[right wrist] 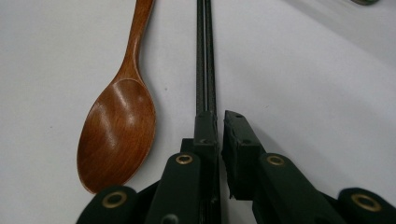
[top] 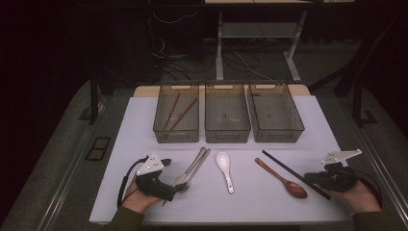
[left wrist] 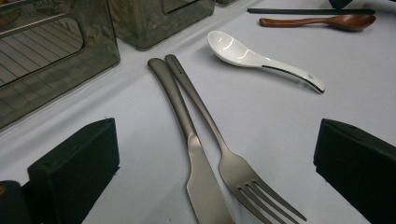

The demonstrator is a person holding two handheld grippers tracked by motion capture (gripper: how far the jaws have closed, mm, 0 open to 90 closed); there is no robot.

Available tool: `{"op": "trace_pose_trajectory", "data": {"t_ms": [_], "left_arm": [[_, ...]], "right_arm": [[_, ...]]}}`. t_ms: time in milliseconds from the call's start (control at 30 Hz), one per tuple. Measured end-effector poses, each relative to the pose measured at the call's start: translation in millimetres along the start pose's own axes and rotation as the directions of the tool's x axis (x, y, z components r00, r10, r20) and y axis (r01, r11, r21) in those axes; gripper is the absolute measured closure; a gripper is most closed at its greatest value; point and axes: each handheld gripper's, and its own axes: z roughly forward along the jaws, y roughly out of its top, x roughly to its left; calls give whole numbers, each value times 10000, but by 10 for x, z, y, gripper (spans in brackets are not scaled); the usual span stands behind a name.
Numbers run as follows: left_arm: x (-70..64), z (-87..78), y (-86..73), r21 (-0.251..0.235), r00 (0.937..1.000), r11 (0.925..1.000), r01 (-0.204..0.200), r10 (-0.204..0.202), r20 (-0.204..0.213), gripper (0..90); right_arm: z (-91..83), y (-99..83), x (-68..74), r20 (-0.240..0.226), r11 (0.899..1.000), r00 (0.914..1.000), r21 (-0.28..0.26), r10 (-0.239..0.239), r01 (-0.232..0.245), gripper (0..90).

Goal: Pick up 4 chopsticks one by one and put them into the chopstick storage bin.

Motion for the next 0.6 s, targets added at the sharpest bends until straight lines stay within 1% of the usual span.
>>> {"op": "trace_pose_trajectory", "data": {"t_ms": [100, 200, 300, 400, 500, 600], "left_arm": [[0, 1, 1, -1, 10000, 10000, -26, 26, 0, 0], [1, 0, 1, -3, 10000, 10000, -18, 18, 4, 0], [0, 0, 1, -9, 10000, 10000, -18, 18, 10, 0], [0, 0, 2, -3, 10000, 10000, -27, 27, 5, 0], [1, 0, 1, -7, 10000, 10000, -22, 22, 6, 0], [-1, 2, 1, -3, 10000, 10000, -28, 28, 20, 0]], "right_arm": [[3, -1, 0, -51, 10000, 10000, 16, -7, 7, 828], [0, 1, -4, 31, 10000, 10000, -38, -18, 18, 828], [5, -3, -4, -65, 10000, 10000, 1, -27, 27, 827], [16, -1, 3, 81, 9999, 9999, 96, -97, 96, 827], [19, -8, -9, 228, 9999, 9997, 135, -70, 67, 827], [29, -13, -19, 226, 9999, 9997, 162, -60, 56, 827]]}}
